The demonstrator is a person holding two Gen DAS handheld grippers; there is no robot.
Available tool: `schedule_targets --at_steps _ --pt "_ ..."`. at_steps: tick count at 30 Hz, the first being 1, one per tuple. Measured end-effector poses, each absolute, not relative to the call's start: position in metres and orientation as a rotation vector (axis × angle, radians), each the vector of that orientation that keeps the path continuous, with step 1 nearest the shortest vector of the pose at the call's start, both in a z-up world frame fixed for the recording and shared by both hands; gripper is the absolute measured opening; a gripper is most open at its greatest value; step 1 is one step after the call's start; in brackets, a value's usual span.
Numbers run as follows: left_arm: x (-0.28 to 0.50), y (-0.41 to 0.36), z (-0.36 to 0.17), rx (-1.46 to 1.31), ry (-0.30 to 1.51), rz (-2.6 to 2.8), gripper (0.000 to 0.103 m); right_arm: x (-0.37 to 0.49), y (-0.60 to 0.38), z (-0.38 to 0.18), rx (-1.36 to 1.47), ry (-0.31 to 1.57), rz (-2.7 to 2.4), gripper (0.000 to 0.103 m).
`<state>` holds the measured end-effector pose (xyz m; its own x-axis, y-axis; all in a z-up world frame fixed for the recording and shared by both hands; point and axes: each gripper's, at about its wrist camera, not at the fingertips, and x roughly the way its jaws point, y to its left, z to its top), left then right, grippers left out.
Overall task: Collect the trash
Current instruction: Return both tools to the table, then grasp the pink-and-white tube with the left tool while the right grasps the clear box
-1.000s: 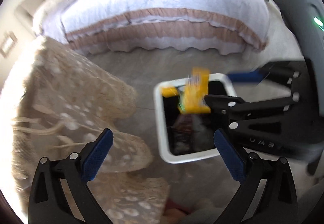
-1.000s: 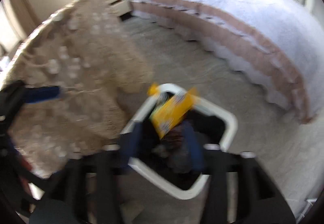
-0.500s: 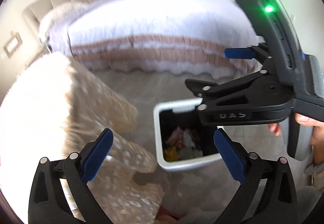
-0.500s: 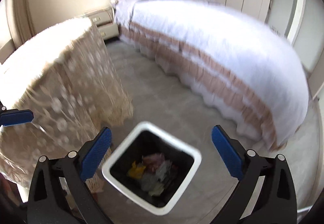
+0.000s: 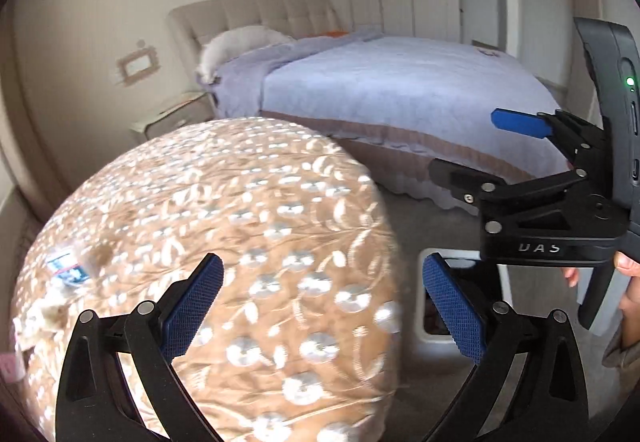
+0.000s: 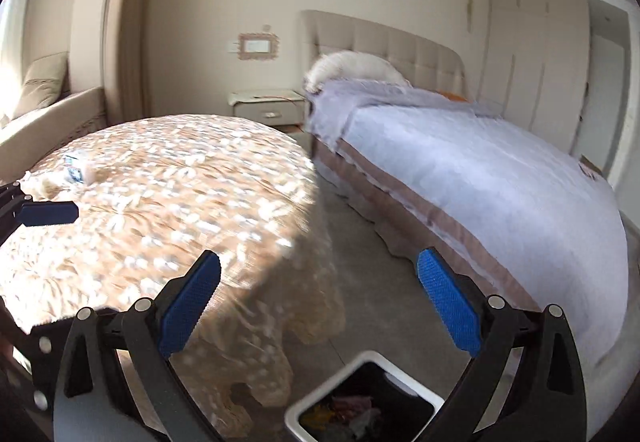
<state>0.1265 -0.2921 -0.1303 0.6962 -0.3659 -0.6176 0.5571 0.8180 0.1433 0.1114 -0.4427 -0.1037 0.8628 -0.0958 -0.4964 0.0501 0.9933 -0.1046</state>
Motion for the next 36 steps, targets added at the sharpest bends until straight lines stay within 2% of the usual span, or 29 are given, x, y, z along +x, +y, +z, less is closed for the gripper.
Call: schedule_targets --at_steps 14,26,36 --pt "0.145 -0.104 -0.105 0.186 0.581 -0.114 0.098 0.153 -0.292 -0.071 -0.212 0.439 0.221 0.098" --pt "0.186 0.030 -0.120 0.234 0.631 0.136 0.098 0.195 -0.189 -0.066 -0.286 0.449 0.368 0.098" --pt "0.217 0.092 -0.132 0.152 0.678 0.163 0.098 0.235 -0.128 -0.076 -0.338 0.476 0.445 0.098"
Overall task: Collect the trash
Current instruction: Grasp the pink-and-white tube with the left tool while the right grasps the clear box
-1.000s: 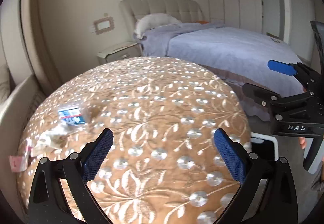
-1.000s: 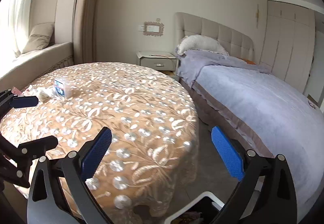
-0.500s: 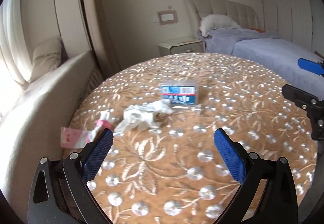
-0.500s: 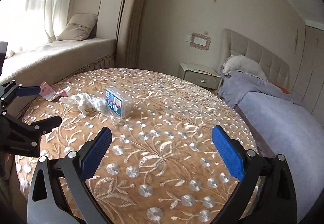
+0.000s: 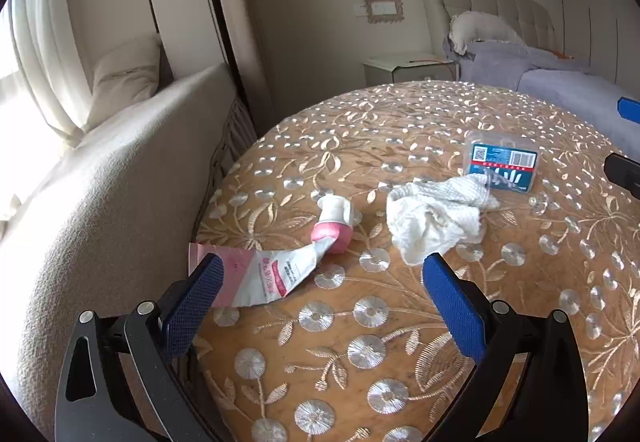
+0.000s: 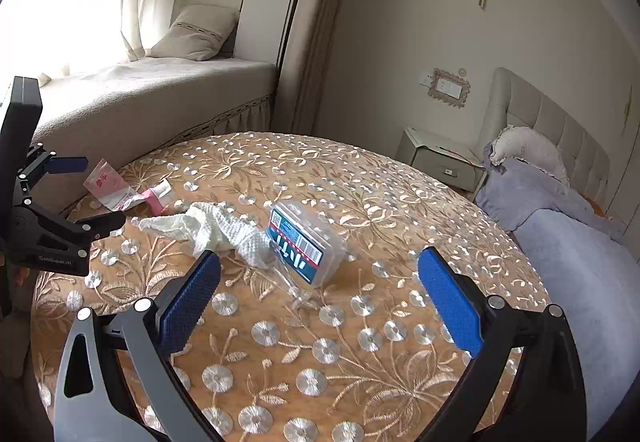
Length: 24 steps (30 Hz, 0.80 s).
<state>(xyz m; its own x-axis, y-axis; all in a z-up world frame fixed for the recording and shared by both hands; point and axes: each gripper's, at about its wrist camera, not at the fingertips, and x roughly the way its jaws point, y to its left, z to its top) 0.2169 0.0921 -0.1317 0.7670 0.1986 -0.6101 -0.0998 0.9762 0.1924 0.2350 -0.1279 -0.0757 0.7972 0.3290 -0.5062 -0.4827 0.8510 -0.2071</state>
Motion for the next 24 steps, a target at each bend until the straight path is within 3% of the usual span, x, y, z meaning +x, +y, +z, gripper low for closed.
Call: schedule_targets --at_steps 15,24 --pt "0.298 0.137 -0.164 0.100 0.832 0.069 0.095 0.279 -0.107 -0.088 -0.365 0.513 0.422 0.098" --pt "0.302 0.115 -0.170 0.122 0.887 0.012 0.033 0.299 -0.115 -0.091 -0.343 0.534 0.392 0.098"
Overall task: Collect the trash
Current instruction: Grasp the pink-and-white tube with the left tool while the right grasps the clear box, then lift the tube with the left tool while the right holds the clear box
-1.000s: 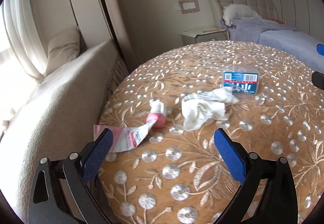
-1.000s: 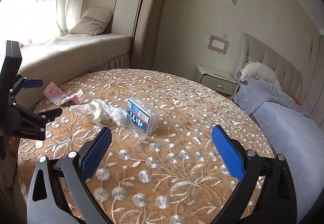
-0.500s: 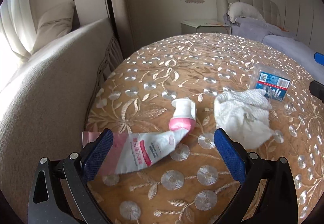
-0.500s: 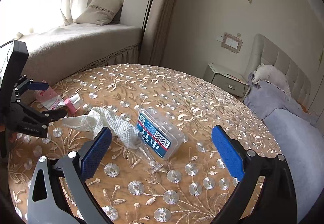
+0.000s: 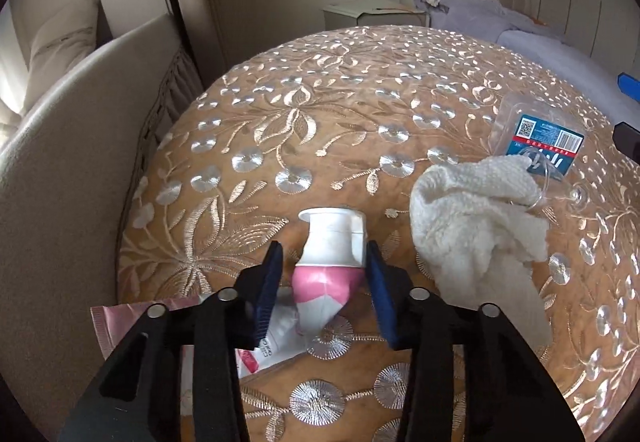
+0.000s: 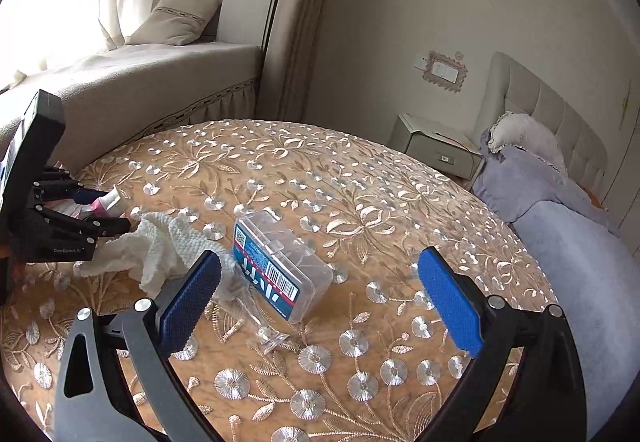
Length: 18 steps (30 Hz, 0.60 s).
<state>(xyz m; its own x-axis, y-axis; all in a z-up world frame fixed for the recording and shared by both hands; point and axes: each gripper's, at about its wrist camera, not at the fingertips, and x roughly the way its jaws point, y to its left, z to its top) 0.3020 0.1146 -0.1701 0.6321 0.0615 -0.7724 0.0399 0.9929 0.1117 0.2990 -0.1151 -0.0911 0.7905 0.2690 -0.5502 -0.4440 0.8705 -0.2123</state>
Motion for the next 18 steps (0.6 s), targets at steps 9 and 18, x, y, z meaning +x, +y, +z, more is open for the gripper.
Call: schedule_targets --at_steps 9,18 --pt "0.276 0.114 -0.135 0.070 0.797 0.069 0.031 0.333 -0.115 -0.108 -0.372 0.582 0.437 0.098" --pt "0.248 0.109 -0.108 0.045 0.734 0.082 0.031 0.356 -0.106 -0.135 -0.313 0.772 0.590 0.048"
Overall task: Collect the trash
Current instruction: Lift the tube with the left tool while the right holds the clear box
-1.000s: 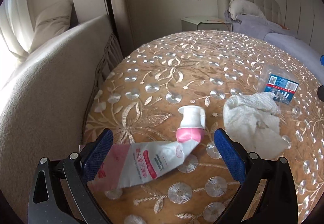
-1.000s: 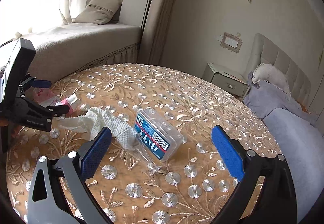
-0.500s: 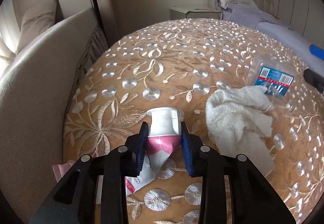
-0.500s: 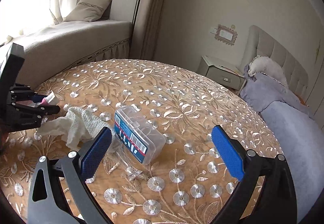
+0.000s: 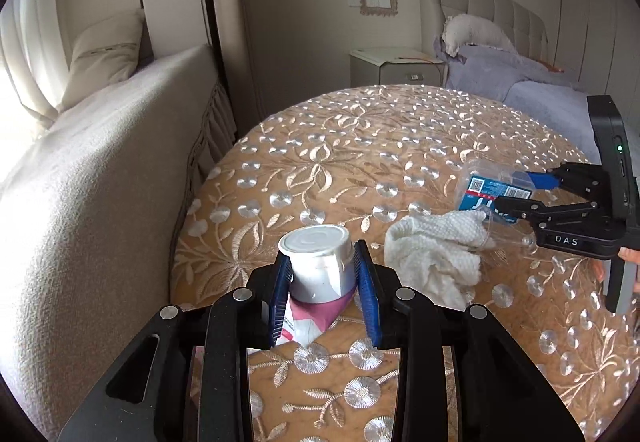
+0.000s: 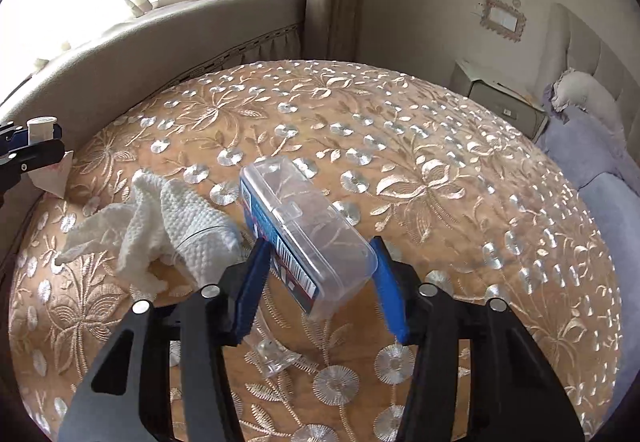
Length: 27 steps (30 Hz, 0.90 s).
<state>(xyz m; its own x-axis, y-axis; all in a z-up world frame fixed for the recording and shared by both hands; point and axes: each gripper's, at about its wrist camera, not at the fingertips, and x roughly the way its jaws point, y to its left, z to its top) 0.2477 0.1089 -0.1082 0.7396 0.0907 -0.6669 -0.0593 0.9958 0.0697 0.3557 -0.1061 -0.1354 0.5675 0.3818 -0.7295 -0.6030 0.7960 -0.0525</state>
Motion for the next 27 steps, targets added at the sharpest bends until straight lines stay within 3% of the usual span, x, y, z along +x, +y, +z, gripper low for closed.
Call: schedule_targets --at_steps 6,18,19,21,22,27 --pt "0.232 0.095 -0.095 -0.004 0.701 0.023 0.031 0.327 -0.130 -0.102 -0.212 0.692 0.582 0.033" --pt "0.193 0.019 -0.070 0.033 0.629 -0.127 0.031 0.235 -0.217 -0.052 -0.129 0.555 0.481 0.032" --pt "0.190 0.012 -0.068 0.035 0.623 -0.144 0.030 0.228 -0.224 -0.050 -0.124 0.550 0.468 0.032" --pt "0.186 -0.002 -0.068 0.038 0.625 -0.187 0.013 0.213 -0.239 -0.049 -0.114 0.545 0.447 0.032" --pt "0.184 -0.007 -0.069 0.046 0.625 -0.194 0.010 0.206 -0.245 -0.049 -0.110 0.540 0.434 0.032" --pt "0.172 -0.016 -0.073 0.072 0.639 -0.196 0.010 0.178 -0.277 -0.049 -0.085 0.528 0.389 0.032"
